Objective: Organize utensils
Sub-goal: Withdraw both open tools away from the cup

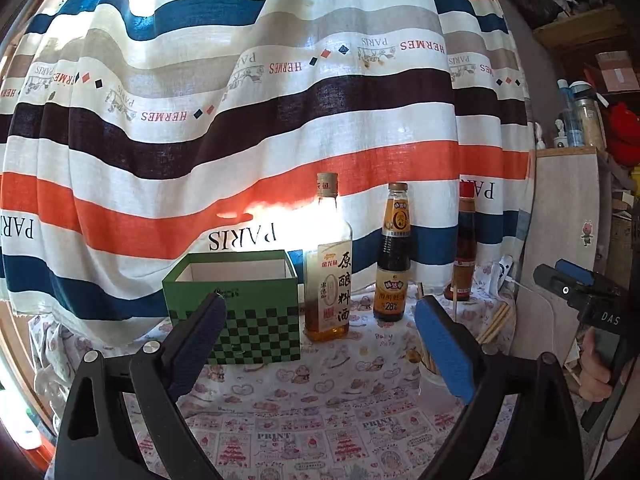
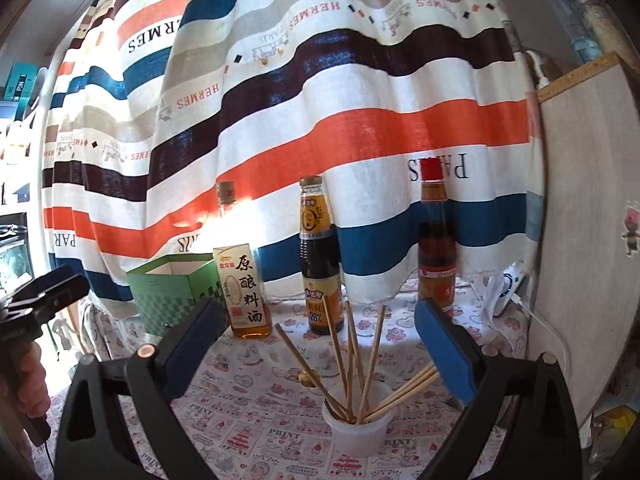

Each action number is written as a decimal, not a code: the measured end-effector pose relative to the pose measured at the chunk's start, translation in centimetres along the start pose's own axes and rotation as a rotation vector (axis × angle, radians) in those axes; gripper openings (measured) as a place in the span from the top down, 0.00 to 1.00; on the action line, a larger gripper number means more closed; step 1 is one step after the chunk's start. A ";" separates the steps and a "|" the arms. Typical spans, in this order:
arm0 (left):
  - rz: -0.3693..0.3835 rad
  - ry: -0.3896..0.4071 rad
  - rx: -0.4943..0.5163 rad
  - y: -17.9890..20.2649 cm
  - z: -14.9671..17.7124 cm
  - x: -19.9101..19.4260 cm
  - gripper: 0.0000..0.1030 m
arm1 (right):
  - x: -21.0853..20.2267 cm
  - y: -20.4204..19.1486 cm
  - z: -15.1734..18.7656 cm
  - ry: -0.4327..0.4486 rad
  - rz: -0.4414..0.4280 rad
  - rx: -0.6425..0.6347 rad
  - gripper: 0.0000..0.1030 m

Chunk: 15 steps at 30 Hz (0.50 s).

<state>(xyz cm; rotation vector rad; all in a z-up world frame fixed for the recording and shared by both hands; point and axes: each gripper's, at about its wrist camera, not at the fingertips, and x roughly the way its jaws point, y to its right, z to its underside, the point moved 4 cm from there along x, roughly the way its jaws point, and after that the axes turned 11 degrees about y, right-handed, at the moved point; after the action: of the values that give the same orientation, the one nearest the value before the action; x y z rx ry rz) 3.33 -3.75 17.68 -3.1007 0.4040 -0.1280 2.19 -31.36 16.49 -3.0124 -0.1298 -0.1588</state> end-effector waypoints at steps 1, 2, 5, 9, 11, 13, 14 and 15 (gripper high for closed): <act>0.003 0.005 0.000 -0.1 0.4 -0.5 0.06 | -0.7 -0.1 0.4 0.008 -0.005 0.018 0.00; 0.008 0.011 -0.005 -0.1 0.9 -1.1 0.04 | -1.0 -0.4 0.8 -0.001 -0.019 0.027 0.00; 0.017 0.026 -0.022 -0.1 2.6 -2.4 0.00 | -1.5 -1.7 2.5 -0.026 -0.059 -0.001 0.00; 0.003 0.010 -0.037 -0.1 6.0 -2.4 0.00 | -1.3 -3.3 5.9 -0.053 -0.074 -0.070 0.00; -0.007 -0.011 -0.035 0.0 7.8 -1.9 0.00 | -1.0 -3.7 7.9 -0.063 -0.053 -0.085 0.00; -0.025 -0.011 -0.022 0.2 9.5 -1.6 0.00 | -0.4 -3.8 9.9 -0.076 -0.040 -0.092 0.00; -0.036 -0.006 -0.011 0.3 10.3 -1.5 0.00 | -0.1 -3.8 10.9 -0.087 -0.029 -0.094 0.00; -0.040 -0.005 0.002 0.4 11.0 -1.3 0.00 | 0.3 -3.8 11.8 -0.102 -0.021 -0.095 0.00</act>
<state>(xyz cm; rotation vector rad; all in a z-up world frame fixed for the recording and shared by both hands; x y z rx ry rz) 2.86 -3.81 6.62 -3.1074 0.3416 -0.1211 3.32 -26.10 5.37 -3.1155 -0.1685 -0.0138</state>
